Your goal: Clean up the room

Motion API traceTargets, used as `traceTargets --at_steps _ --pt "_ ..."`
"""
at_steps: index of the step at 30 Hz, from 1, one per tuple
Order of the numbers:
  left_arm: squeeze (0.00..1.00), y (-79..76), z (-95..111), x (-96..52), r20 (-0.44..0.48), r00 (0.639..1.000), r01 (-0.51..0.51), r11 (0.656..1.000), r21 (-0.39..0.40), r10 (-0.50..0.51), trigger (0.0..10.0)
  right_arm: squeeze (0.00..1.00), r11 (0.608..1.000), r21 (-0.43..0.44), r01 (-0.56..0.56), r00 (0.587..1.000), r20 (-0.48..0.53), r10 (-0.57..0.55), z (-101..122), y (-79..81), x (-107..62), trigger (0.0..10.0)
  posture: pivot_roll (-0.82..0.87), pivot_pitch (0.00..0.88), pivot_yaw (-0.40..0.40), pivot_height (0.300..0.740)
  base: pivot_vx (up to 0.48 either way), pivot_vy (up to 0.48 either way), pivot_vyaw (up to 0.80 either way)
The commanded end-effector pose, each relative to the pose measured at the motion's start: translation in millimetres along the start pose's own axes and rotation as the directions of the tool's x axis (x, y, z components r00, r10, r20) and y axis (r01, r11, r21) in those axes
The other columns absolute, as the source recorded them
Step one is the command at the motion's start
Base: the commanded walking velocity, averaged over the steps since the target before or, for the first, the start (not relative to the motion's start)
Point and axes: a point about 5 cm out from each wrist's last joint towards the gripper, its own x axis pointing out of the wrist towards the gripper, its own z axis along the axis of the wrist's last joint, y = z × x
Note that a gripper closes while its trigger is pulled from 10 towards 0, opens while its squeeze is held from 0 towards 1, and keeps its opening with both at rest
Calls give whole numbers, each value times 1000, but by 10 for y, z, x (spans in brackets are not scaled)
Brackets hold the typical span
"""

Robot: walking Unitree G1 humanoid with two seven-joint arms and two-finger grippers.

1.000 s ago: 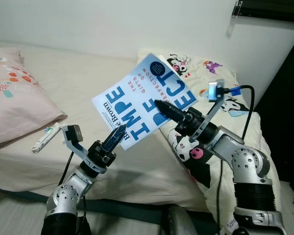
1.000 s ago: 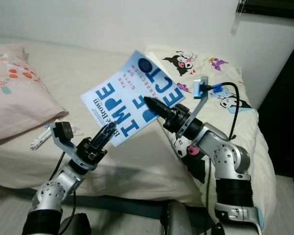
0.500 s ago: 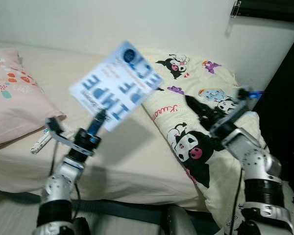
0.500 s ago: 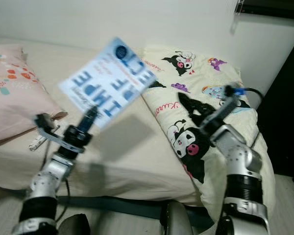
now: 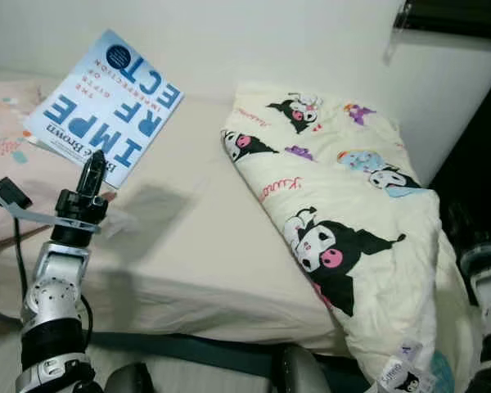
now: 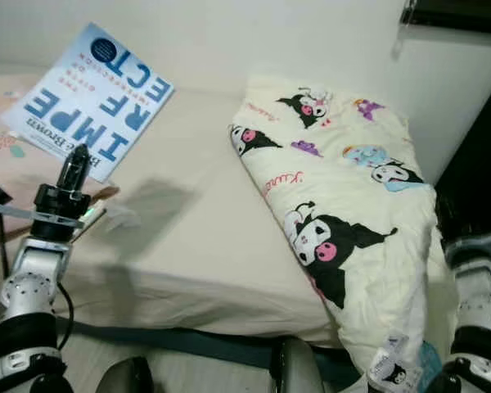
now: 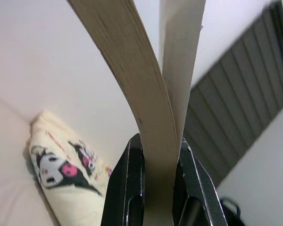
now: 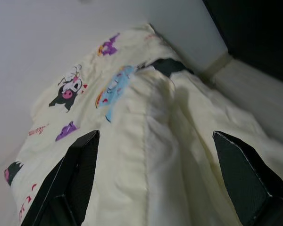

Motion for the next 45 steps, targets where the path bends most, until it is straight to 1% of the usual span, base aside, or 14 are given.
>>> traceTargets --at_steps 1,3,4,11,21,29,30,36,38,41,42,43,44,45 --pt "0 -2 -45 25 -18 999 -26 999 41 27 10000 0 999 28 43 999 -31 -42 -141 -87 -32 10000 -38 4 -48 465 0 0 0" --pt "0 64 -70 -25 -30 996 -81 995 65 83 10000 0 997 38 71 996 -51 -69 -223 -142 -52 10000 -34 7 -46 465 0 0 0" --pt "0 185 -77 -136 -37 984 -171 981 96 176 10000 0 995 60 81 993 -88 -75 -361 -196 -89 10000 -27 14 -39 465 0 0 0" --pt "0 331 -32 -313 -53 954 -287 948 135 297 10000 0 995 86 51 989 -145 -38 -587 -205 -112 10000 -6 32 -23 465 0 0 -218" --pt "0 344 -106 -321 -82 945 -303 940 156 318 10000 0 991 130 -21 990 -134 38 -611 -137 -98 10000 2 47 -15 465 0 0 -385" --pt "0 373 -68 -373 -93 935 -321 928 187 342 10000 0 983 164 -87 969 -215 122 -773 -40 -95 10000 21 70 -10 465 0 0 0" --pt "0 385 -28 -392 -90 932 -328 924 198 351 10000 0 974 172 -147 944 -270 190 -875 49 -106 10000 24 75 -8 465 0 0 0" --pt "0 394 -10 -406 -91 930 -331 921 206 355 10000 0 982 144 -120 920 -356 165 -1013 68 -126 10000 24 77 -8 465 0 0 0" --pt "0 393 -22 -410 -94 930 -332 920 209 357 10000 0 996 70 -48 906 -418 74 -1131 3 -162 10000 23 75 -9 465 0 0 0" --pt "0 387 -40 -406 -96 930 -330 921 209 355 10000 0 998 59 -33 904 -425 55 -1162 -5 -169 10000 23 72 -9 465 0 0 0" --pt "0 383 -49 -402 -99 930 -328 922 208 353 10000 0 997 69 -45 910 -409 69 -1144 17 -156 2431 21 71 -8 465 0 0 0" --pt "0 381 -55 -399 -101 931 -326 922 208 352 10000 0 996 76 -55 914 -397 80 -1129 33 -146 2431 20 71 -7 465 0 0 0" --pt "0 382 -60 -396 -102 931 -326 922 208 352 10000 0 993 83 -78 920 -378 104 -1097 62 -127 0 19 67 -7 465 0 0 0" --pt "0 384 -62 -394 -102 930 -326 922 208 352 10000 0 992 85 -93 923 -367 118 -1076 80 -115 0 18 66 -7 465 0 0 0"
